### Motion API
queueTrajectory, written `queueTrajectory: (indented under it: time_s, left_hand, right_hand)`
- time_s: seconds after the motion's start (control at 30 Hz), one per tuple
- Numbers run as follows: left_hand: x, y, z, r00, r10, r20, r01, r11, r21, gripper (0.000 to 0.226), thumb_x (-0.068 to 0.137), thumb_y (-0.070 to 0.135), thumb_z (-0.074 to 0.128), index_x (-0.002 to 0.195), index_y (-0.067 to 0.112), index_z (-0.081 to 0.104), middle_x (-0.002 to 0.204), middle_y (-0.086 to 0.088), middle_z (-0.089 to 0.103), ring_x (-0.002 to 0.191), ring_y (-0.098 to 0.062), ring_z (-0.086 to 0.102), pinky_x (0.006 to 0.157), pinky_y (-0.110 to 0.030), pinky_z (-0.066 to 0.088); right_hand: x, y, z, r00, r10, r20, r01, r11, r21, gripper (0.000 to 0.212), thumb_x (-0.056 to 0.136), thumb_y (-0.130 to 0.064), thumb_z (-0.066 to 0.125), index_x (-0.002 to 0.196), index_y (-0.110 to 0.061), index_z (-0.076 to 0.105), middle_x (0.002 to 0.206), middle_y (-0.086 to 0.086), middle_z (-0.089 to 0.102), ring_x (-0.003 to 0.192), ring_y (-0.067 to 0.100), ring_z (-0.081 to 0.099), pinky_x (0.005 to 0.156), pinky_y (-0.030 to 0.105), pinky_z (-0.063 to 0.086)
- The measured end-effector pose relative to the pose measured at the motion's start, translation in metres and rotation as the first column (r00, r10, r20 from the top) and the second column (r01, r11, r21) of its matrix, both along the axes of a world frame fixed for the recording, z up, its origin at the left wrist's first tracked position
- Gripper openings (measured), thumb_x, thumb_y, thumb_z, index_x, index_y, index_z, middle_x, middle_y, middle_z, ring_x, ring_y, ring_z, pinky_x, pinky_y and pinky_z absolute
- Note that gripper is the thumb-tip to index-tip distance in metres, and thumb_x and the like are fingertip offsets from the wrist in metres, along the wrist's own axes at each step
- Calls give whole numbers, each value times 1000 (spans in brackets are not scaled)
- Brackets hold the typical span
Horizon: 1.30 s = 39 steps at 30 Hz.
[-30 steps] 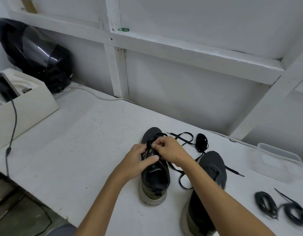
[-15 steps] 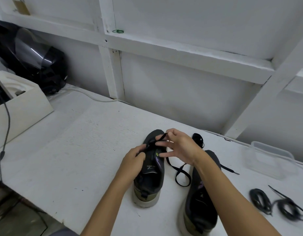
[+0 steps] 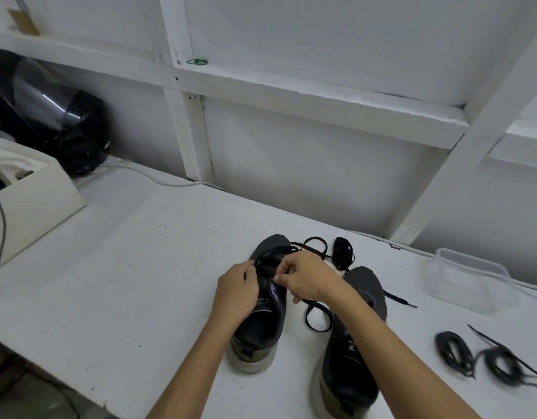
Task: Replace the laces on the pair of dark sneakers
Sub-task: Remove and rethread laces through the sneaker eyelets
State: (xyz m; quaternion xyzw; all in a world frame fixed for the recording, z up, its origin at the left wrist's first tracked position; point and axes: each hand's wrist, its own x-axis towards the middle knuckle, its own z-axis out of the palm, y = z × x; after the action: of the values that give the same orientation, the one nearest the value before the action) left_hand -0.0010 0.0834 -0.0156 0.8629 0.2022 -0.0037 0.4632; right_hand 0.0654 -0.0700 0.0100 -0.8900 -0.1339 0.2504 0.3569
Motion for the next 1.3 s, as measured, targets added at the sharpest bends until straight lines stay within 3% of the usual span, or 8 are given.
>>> queueTrajectory:
  time_s: [0.17,0.3,0.47,0.57,0.77,0.97,1.13,1.3]
  left_hand:
    - [-2,0,2,999,37,-1,-37,999,-21,39,106,24,36,136,18,60,135,0,62,124,-19,54,94,-20,36]
    - [-8,0,4,999,36,17,-35,996,-78,31,104,29,41,96,27,71,103,9,71,101,-20,62,75,-21,44]
    - [-15,-3,7,992,-117,-37,111,983,-143,40,89,58,59,127,46,61,117,25,59,104,4,54,85,-18,40]
    - [-17,-8,16,970,-239,-39,235,968,-92,26,70,73,63,90,78,48,94,44,55,89,26,50,71,-11,37]
    - [-12,-16,9,971,-231,-68,233,972,22,35,78,45,70,105,31,53,102,15,60,91,-2,58,79,-26,51]
    - [-10,-13,2,972,-191,-140,198,979,41,35,88,36,62,118,20,54,111,0,62,103,-23,59,81,-28,45]
    - [-8,-14,-4,976,-168,-138,177,983,54,38,87,39,63,118,20,53,112,2,61,98,-19,56,79,-27,43]
    - [-6,-15,-3,975,-175,-134,186,980,71,59,88,42,61,140,18,47,131,-1,58,118,-23,54,91,-29,45]
  right_hand:
    - [-2,-3,11,995,93,28,-91,994,-53,15,95,-23,64,83,-30,66,66,-12,65,45,2,60,54,21,48]
    - [5,-25,36,986,4,-167,66,909,411,14,91,-25,66,78,-28,71,78,-10,68,71,5,61,64,21,50]
    - [8,-29,29,918,-196,-346,357,790,498,16,104,-18,53,92,-17,64,105,2,76,84,12,68,65,26,55]
    - [7,-23,25,914,-206,-349,364,798,480,13,105,-21,52,100,-16,62,107,0,76,84,10,70,64,25,55]
    - [7,-13,34,911,-112,-397,346,732,587,28,110,-25,37,88,-16,52,99,2,77,105,21,73,81,37,59]
    - [16,-22,60,855,-208,-474,516,420,746,30,108,-20,37,79,-19,43,62,-3,47,53,13,48,45,21,45]
    - [17,-42,63,964,-261,47,246,946,211,24,83,-61,67,90,-38,66,70,-15,62,57,9,52,53,24,34]
    - [-1,-13,19,959,118,258,-42,958,-283,29,90,-50,70,116,-38,72,117,-15,68,109,11,62,84,30,50]
